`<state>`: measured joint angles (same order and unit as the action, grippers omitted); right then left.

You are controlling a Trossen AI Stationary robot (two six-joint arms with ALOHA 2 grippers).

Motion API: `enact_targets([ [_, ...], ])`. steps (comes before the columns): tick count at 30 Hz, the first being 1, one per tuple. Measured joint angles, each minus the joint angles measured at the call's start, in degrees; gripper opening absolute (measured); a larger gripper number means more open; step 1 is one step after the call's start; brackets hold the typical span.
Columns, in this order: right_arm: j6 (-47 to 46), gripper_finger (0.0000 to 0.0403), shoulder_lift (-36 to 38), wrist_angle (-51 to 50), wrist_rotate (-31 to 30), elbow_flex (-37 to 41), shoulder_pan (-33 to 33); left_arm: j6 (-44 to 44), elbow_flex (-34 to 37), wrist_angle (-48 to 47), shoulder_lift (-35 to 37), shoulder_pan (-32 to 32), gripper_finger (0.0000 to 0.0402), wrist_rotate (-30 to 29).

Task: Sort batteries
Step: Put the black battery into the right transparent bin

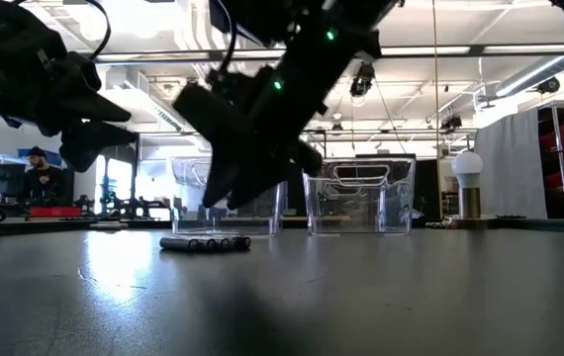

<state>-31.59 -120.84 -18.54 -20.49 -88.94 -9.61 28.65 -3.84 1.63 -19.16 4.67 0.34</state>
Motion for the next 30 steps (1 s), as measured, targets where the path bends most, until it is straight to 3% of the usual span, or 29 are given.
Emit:
enact_targets([
  [8,-1.4,0.0166,-0.2,-3.0,1.3,-1.7,0.7,-0.9,0.0,0.1,-0.8,0.0,0.0155,-4.3],
  [23,-0.7,0.0166,-0.3,-13.1,4.0,-11.9,1.8,-1.2,0.0,0.0,-4.3,0.0,0.0155,-4.4],
  [30,-2.0,0.0166,-9.2,-25.5,8.5,-25.8,1.6,-1.2,0.0,0.3,-5.7,0.0,0.0155,-4.5],
])
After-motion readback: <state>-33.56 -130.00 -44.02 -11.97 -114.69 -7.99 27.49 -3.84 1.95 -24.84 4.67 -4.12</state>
